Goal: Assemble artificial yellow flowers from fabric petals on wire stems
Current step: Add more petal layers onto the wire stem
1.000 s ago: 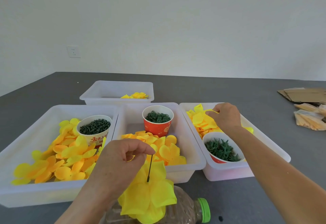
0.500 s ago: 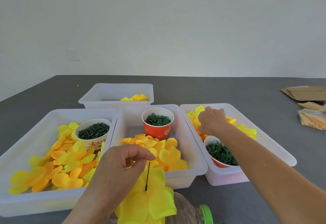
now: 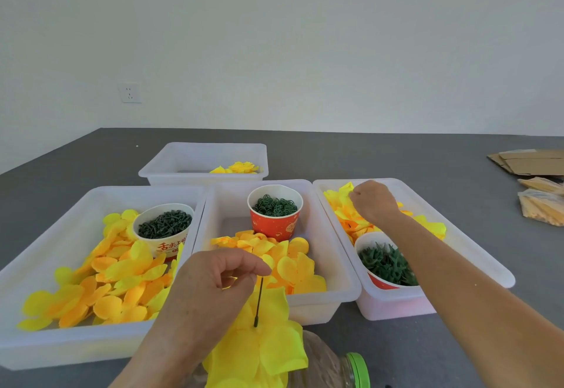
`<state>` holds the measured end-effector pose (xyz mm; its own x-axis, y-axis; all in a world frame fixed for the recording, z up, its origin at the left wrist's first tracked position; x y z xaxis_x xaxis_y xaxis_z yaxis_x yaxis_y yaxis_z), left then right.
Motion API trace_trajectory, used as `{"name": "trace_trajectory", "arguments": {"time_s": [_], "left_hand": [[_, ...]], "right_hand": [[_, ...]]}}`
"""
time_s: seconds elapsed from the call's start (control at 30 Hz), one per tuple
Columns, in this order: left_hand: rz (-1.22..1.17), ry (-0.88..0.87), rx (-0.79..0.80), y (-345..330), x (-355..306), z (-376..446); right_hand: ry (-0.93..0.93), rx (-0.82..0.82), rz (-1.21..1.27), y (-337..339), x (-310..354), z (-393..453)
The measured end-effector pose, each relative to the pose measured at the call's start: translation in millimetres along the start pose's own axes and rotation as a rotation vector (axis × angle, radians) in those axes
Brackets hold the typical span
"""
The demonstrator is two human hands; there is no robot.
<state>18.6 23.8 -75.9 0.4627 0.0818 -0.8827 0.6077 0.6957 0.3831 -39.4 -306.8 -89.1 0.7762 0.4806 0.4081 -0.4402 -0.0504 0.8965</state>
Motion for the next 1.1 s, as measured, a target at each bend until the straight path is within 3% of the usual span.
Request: {"name": "trace_trajectory", "arguments": {"time_s": [0.13, 0.3, 0.57, 0.7, 0.9, 1.1], "left_hand": [[0.003, 0.006, 0.004, -2.2, -0.5, -0.2], [0.015, 0.015, -0.012, -2.3, -1.1, 1.1], [0.007, 0.022, -0.028, -4.4, -3.2, 1.6], [0.001, 0.017, -0.032, -3.6, -2.3, 1.6], [-0.070, -0.009, -0.144, 7.2, -1.6, 7.6], [-0.196, -0.008, -0.296, 26.0, -11.1, 17.6]], "right_hand": [[-0.037, -0.182, 0.177, 26.1, -10.5, -2.1], [-0.107, -0.311, 0.675, 48.6, -27.9, 5.5], [-0.335, -0.249, 1.180, 43.7, -51.8, 14.7], [-0.359, -0.243, 1.184, 42.9, -52.8, 11.1], [-0.146, -0.095, 1.140, 50.0, -4.7, -30.5], [0.147, 0.236, 1.146, 40.6, 68.1, -106.5]]}}
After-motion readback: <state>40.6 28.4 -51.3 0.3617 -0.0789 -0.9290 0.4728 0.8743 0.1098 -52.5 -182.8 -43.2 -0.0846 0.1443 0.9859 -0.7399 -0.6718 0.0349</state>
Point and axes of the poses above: each hand's wrist, its own z-axis towards the middle knuckle, its own y-axis out of the back of the hand, x = y × z, the point moved 6 cm from there along z, towards the middle knuckle, and after that the axes turned 5 degrees about -y, right-handed, at the moved point
